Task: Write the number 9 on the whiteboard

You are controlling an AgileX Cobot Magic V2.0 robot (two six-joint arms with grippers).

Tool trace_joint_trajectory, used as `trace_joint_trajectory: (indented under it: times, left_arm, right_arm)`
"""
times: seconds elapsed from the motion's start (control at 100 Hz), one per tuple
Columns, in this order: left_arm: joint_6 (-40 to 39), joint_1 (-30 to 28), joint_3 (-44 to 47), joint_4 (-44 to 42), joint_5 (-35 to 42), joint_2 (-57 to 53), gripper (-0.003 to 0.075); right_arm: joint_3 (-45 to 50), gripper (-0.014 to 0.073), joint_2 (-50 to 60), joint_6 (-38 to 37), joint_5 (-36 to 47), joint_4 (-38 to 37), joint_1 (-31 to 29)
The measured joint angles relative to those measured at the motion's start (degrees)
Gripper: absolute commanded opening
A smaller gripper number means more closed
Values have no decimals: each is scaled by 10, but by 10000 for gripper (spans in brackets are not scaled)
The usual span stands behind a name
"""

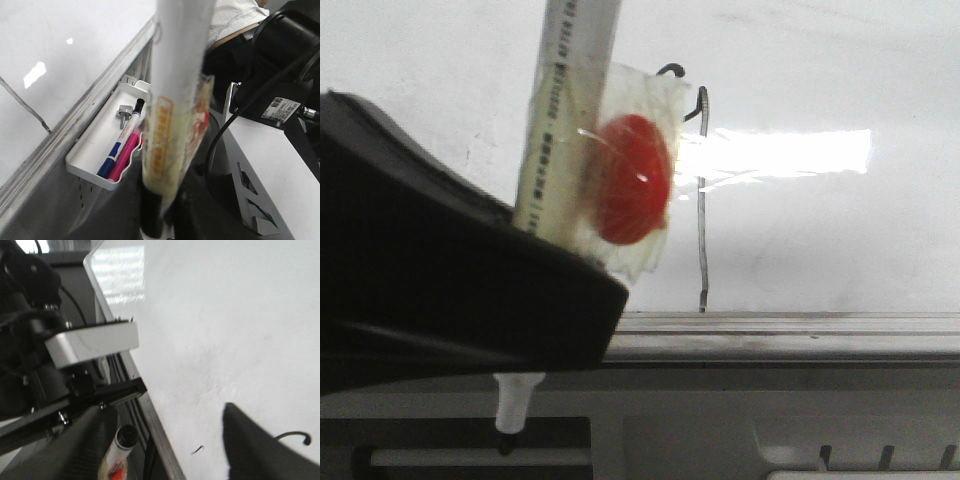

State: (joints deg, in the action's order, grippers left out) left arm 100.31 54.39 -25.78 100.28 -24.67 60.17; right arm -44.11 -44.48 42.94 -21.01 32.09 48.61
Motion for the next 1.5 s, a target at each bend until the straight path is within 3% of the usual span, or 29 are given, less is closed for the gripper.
trace_joint_trajectory:
  times: [0.03,0.06,0.28,0.61,0.78,1.5]
  left_arm:
    - [0,0,0,0,0,0,-20]
    - [-1,0,0,0,0,0,-20]
    - [-7,0,0,21,36,0,-20]
    - [-160,0,-66,43,324,0,-20]
    - [-181,0,-97,51,401,2,-20]
    - [-229,1,-120,53,391,110,-20]
  right_arm:
    - [0,-2,14,0,6,0,0]
    - [0,-75,25,0,9,0,-1]
    - [0,-69,79,-4,22,4,-1]
    - [0,-69,81,-5,17,4,-1]
    - [1,-69,81,-6,16,4,-1]
    - [24,-69,81,-10,15,30,-1]
